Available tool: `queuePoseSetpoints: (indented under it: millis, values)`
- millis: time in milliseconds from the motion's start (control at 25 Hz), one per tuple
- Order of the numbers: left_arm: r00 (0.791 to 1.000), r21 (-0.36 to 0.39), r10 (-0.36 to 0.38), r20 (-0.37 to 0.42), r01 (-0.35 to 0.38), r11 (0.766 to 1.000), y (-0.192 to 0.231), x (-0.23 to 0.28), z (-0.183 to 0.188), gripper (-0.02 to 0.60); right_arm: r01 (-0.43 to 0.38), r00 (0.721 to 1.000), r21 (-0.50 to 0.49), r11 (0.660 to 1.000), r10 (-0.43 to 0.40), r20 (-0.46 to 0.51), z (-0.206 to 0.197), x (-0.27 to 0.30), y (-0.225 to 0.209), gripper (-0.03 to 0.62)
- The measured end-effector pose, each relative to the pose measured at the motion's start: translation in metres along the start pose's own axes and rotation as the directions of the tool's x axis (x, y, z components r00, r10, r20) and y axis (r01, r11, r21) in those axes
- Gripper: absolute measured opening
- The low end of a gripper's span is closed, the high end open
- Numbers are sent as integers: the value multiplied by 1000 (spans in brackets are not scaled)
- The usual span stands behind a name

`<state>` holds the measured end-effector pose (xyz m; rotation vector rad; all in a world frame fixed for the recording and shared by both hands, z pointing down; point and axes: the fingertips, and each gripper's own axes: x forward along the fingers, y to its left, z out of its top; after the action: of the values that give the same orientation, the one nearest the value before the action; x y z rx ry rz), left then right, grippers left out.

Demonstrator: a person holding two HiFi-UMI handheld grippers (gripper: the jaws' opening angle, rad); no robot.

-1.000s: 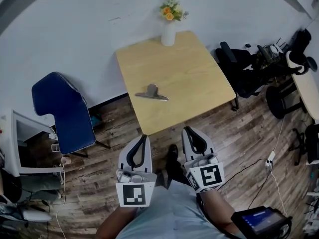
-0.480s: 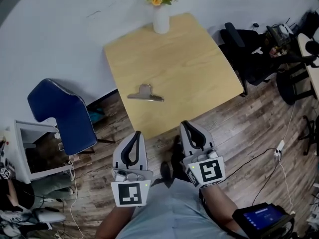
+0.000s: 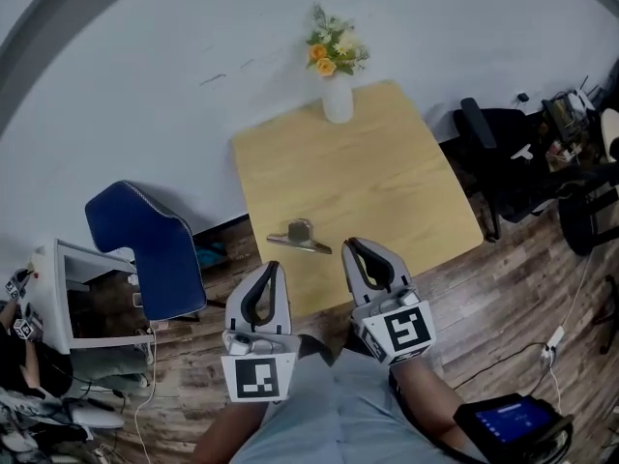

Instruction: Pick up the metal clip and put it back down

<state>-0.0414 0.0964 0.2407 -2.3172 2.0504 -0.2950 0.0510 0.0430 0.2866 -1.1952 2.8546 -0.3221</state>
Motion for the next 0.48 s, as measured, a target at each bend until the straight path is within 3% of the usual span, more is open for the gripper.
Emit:
queuePoseSetpoints:
  millis: [240, 480]
  values:
    - [996, -26, 91, 11, -91, 996, 42, 20, 0, 18, -78, 997, -29, 997, 78, -17, 2, 44, 4, 51]
    - [998, -87, 57, -29, -59, 994, 69, 55, -24, 18, -73, 996, -28, 997, 71, -56, -9, 92, -1, 51]
